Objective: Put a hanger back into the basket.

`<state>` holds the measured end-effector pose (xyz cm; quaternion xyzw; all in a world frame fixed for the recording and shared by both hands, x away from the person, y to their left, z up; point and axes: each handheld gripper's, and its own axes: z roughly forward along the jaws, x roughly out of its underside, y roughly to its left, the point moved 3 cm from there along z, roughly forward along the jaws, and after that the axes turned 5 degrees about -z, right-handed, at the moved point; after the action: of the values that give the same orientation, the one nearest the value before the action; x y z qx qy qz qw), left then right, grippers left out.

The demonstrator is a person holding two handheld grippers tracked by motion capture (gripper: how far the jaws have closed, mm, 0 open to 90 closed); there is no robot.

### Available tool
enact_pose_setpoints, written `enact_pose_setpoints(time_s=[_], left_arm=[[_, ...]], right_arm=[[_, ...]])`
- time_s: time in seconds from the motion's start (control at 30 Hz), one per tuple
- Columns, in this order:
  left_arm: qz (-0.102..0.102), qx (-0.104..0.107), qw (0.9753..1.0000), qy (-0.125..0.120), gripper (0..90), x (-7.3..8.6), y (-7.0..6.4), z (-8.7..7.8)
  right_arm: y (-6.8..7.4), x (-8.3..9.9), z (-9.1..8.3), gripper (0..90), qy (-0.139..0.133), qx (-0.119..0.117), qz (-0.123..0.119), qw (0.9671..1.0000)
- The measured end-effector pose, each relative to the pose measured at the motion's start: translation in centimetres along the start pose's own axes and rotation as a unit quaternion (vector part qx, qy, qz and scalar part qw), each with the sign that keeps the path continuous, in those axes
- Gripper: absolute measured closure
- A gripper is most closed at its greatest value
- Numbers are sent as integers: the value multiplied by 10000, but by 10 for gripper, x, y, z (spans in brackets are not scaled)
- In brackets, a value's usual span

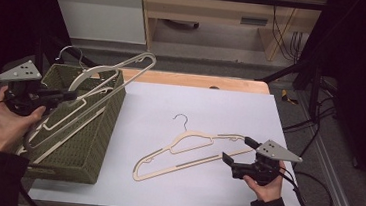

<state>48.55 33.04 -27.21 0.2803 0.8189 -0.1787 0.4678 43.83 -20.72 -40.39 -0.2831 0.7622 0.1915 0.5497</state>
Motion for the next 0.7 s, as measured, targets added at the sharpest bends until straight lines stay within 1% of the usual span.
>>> enact_pose_setpoints(time_s=[0.03,0.07,0.1,0.27,0.4,0.43,0.5,0.57,0.63,0.7], left_arm=[[0,0,10000,0,860,0,0,0],[-95,-25,10000,15,860,4,9,-1],[-114,-66,9999,30,860,6,13,-1],[-215,-187,9996,65,860,15,30,-6],[-261,-235,9993,125,860,23,41,-7],[-253,-247,9992,182,860,25,45,-7],[-358,-278,9988,190,860,28,50,-7],[-377,-296,9986,239,860,33,56,-7],[-474,-313,9982,202,860,36,60,-7],[-510,-307,9980,188,860,40,65,-8]], right_arm=[[0,0,0,69,2,4,0,10000],[0,0,0,69,2,14,19,10000],[0,0,-1,69,16,16,11,10000],[0,0,0,69,27,2,0,10000],[0,0,0,70,28,9,7,10000],[0,0,0,70,23,9,6,10000],[0,0,0,70,26,2,-1,10000],[0,0,1,70,43,1,-6,10000],[0,1,2,70,49,9,-8,10000],[1,1,2,70,59,1,-5,10000]])
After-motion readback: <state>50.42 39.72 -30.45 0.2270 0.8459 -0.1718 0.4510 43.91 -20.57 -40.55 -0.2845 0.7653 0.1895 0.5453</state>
